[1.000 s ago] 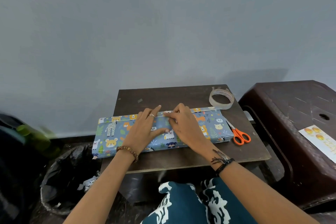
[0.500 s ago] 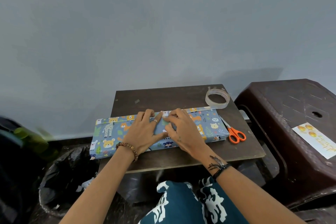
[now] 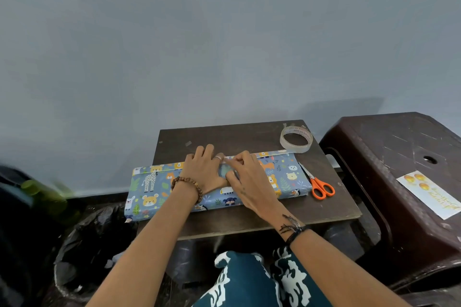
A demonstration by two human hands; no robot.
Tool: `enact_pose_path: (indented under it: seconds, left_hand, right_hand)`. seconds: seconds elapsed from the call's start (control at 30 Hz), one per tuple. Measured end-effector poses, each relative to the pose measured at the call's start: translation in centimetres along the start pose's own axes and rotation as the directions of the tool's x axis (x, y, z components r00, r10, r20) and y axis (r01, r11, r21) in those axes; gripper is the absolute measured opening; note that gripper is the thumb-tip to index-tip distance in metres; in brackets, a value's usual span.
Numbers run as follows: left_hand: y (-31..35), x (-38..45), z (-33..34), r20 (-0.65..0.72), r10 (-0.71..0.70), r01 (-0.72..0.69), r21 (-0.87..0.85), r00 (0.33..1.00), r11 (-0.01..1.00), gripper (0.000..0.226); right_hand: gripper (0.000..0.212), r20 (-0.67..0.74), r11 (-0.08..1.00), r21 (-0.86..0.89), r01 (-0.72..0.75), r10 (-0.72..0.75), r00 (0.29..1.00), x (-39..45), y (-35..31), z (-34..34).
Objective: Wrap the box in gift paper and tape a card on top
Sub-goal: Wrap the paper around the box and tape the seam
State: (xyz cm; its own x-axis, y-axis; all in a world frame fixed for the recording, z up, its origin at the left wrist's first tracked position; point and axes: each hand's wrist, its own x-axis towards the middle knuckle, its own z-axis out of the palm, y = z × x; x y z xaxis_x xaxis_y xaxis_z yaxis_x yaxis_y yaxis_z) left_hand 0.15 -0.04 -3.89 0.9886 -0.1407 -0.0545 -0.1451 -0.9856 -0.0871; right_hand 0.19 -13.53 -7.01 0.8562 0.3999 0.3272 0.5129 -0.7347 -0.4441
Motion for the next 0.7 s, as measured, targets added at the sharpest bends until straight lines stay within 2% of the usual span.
enact_pose_path:
  seconds: [0.17, 0.3, 0.47, 0.6, 0.7]
  left_hand:
    - [-0.3, 0.3, 0.2, 0.027, -0.002, 0.001, 0.013, 1.0, 1.0, 0.067]
    - [0.1, -0.5, 0.8, -0.017, -0.025, 0.026, 0.02, 1.0, 0.999, 0.079]
    - [1.8, -3.0, 2.3, -0.078, -0.107, 0.103, -0.057, 0.991, 0.993, 0.09]
    - [2.2, -4.1, 2.8, -0.155, -0.148, 0.134, -0.098, 0.977, 0.986, 0.065]
    - [2.6, -4.4, 2.4, -0.168, -0.143, 0.127, -0.103, 0.975, 0.986, 0.061]
  right_hand:
    - [0.052, -0.009, 0.999, 0.017, 0.037, -0.037, 0.999, -0.1, -0.1, -0.1]
    - [0.045, -0.046, 0.999, 0.04, 0.029, -0.027, 0.999, -0.3, -0.1, 0.0]
    - [0.047, -0.027, 0.997, 0.074, -0.013, 0.015, 1.0, -0.4, -0.2, -0.2]
    - [0.05, 0.011, 0.998, 0.057, 0.008, -0.008, 1.0, -0.6, -0.3, -0.5]
    - [0.027, 0.023, 0.992, 0.127, -0.015, 0.013, 1.0, -0.7, -0.2, -1.1]
